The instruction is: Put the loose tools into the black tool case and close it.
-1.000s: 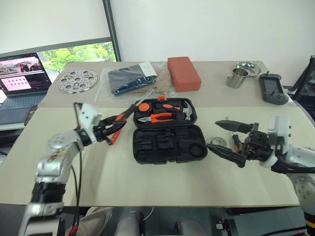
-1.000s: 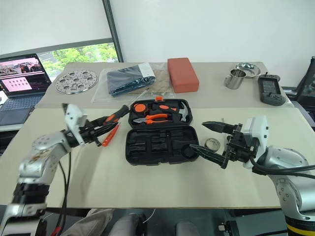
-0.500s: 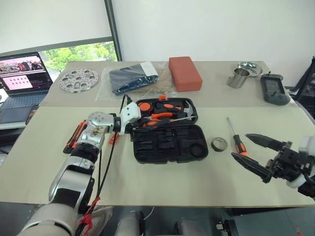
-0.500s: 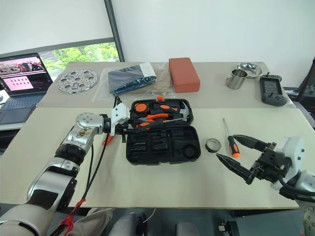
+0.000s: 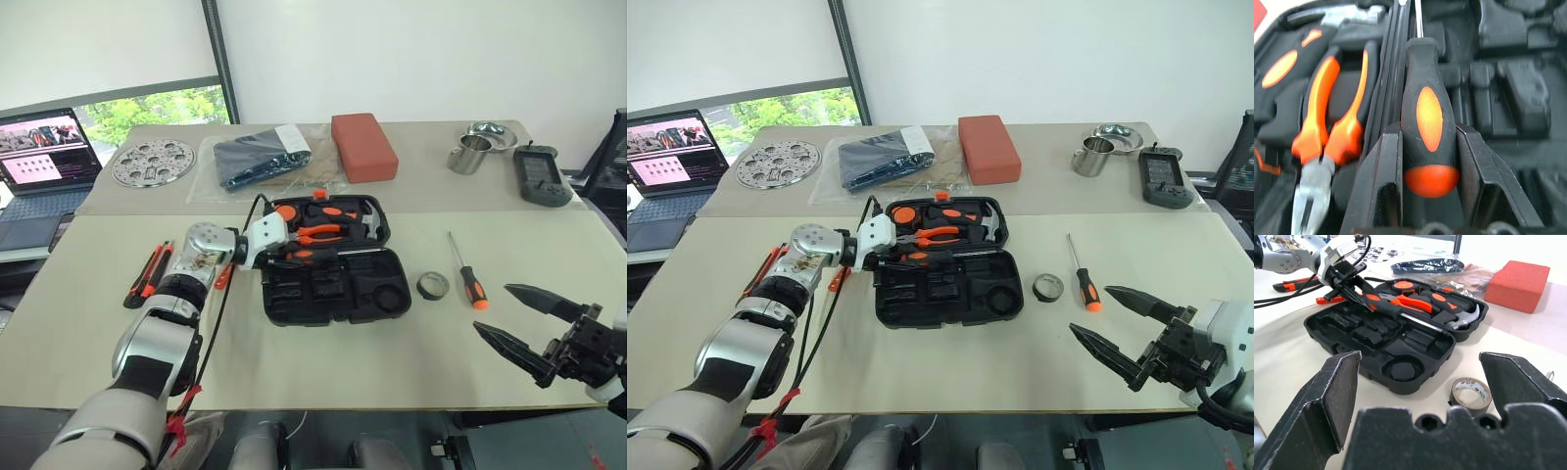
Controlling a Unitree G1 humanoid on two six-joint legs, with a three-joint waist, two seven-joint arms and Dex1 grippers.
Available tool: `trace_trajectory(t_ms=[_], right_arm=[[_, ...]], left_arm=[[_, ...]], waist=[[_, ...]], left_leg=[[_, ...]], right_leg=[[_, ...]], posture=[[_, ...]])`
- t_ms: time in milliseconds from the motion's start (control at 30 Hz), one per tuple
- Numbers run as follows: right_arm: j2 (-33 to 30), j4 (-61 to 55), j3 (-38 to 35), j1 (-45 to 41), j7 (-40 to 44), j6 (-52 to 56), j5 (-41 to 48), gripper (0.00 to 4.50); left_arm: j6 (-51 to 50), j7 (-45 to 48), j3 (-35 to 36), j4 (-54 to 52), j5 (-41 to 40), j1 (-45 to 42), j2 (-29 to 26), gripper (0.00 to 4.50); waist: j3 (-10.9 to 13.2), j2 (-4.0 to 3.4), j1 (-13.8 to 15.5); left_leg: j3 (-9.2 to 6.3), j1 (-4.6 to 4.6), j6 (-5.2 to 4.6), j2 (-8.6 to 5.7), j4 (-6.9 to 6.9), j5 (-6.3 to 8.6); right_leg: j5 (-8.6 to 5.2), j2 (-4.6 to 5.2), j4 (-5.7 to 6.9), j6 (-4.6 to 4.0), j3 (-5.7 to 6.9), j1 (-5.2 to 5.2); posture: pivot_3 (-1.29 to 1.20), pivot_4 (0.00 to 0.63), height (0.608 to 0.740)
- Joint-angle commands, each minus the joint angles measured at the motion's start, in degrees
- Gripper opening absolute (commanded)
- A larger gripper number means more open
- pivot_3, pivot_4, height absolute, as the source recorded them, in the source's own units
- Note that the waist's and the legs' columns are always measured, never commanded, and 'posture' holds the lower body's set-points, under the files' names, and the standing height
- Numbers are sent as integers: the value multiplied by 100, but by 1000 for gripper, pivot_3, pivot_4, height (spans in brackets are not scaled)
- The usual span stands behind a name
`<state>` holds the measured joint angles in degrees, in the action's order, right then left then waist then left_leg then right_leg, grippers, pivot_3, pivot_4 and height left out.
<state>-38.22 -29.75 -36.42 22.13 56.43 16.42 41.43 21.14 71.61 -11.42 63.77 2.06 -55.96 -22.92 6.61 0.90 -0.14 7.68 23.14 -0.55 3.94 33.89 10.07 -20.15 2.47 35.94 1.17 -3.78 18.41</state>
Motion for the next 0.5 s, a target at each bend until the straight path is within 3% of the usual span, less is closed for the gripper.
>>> trace_trajectory(t_ms=[33, 500], right_arm=[[-92, -143, 81, -203, -65, -73, 40, 4500], [-138, -105, 251, -392, -73, -43, 63, 4500]], left_arm=[[63, 97, 103, -58, 44, -196, -278, 930], [36, 712, 34, -50, 108, -134, -431, 930]], waist=[[-1, -2, -14], [-9, -16, 3]], left_leg=[[0, 0, 0, 1, 0, 0], [0, 0, 0, 0, 7, 0]], right_leg=[[0, 0, 1, 0, 0, 0], [0, 0, 8, 0, 1, -1]], posture=[[0, 150, 740], [0, 150, 740]])
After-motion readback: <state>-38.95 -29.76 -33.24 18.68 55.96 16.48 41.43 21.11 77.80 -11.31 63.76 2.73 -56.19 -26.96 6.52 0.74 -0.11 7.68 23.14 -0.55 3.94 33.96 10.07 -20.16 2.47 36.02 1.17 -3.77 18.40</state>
